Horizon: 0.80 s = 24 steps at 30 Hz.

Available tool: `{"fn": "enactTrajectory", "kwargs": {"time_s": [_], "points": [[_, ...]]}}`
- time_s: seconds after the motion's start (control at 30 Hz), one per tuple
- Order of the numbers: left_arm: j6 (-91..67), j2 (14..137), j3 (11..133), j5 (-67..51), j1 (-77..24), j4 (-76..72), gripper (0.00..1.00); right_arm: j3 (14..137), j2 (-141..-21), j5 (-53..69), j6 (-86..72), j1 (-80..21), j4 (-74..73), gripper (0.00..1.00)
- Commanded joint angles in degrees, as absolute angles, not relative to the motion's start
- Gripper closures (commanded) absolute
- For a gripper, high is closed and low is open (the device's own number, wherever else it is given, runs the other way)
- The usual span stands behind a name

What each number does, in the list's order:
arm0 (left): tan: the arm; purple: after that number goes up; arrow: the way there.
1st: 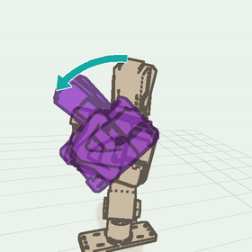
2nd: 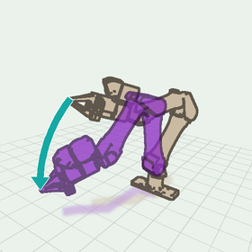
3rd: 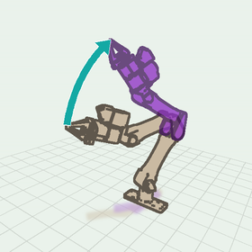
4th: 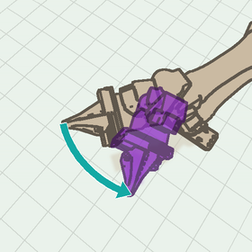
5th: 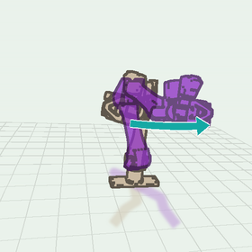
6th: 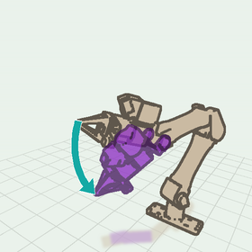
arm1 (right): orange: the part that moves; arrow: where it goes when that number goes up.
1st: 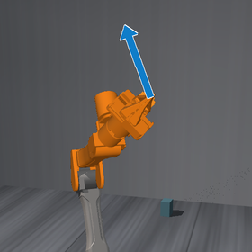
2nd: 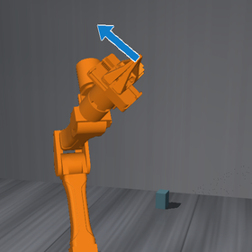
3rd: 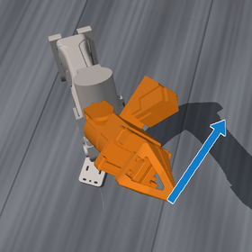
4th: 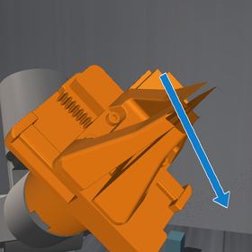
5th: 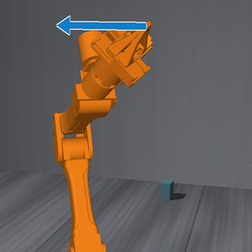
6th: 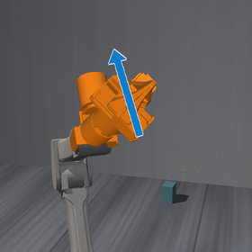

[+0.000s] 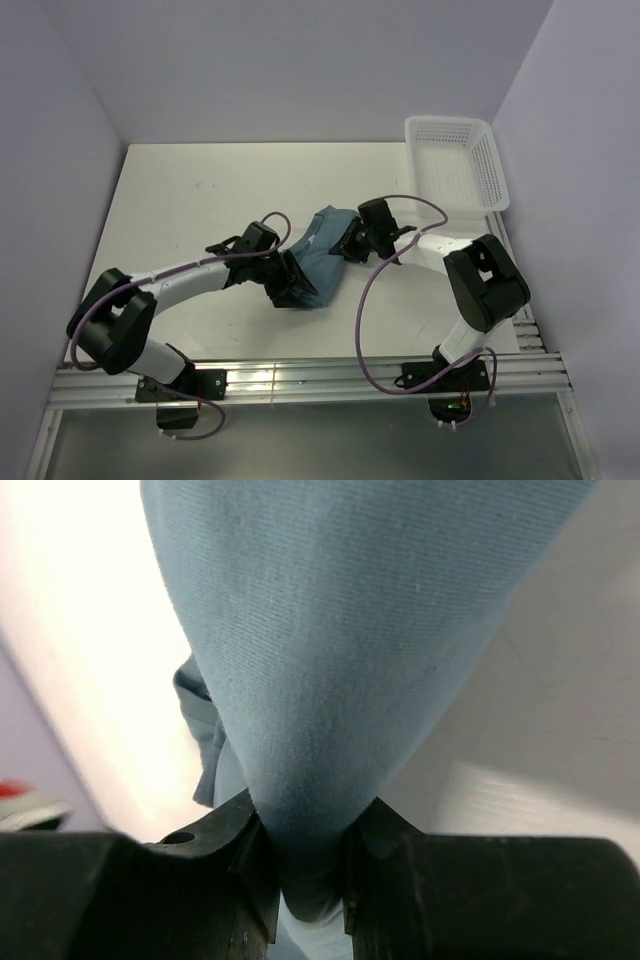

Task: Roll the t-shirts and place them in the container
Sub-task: Roll the tshirt

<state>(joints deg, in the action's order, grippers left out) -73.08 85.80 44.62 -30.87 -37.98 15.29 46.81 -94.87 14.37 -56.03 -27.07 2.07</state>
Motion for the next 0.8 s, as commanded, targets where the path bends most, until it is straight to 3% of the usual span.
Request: {"fn": "enactTrajectory", "kwargs": {"time_s": [0.0,0.2,0.23,0.37,0.77], "points": [[-68.04,79.9,49.04,-28.92,-37.18,23.71,0.43,53.85,-95.45,9.15,-48.97,-26.89,-10.68,0.86],[-65.92,73.74,47.73,-27.16,-32.71,26.38,0.39,64.92,-99.14,5.81,-44.92,-26.98,-29.14,0.9],[-65.05,74.52,48.16,-27.16,-32.26,26.28,0.4,66.26,-100.18,5.8,-44.65,-26.98,-31.09,0.95],[-60.65,79.27,52.1,-23.82,-31.64,25.76,0.42,72.24,-102.39,5.19,-44.73,-26.98,-40.5,1.0],[-53.09,98.16,65.12,-18.72,-34.36,13.27,0.58,82.0,-106.96,2.55,-45.88,-26.98,-56.07,1.0]]}}
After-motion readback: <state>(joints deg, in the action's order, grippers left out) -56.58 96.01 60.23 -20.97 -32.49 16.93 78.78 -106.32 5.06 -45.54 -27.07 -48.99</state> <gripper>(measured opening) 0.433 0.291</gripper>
